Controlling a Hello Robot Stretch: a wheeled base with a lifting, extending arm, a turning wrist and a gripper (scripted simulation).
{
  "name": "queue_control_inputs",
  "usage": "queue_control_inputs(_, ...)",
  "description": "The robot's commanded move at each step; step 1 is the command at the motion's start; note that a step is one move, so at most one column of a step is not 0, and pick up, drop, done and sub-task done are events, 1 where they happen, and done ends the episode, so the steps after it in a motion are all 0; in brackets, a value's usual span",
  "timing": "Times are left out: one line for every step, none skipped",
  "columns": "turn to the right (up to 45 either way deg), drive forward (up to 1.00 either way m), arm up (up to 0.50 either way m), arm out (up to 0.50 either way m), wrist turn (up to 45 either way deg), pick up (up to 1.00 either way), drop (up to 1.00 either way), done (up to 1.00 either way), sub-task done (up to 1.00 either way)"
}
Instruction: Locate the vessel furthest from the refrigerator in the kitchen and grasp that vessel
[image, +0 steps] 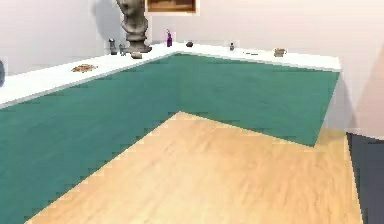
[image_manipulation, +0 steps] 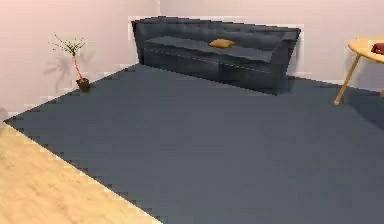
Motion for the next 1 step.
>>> queue_control_inputs(-45.0,0.0,0.0,0.0,0.0,0.0,0.0,0.0,0.0)
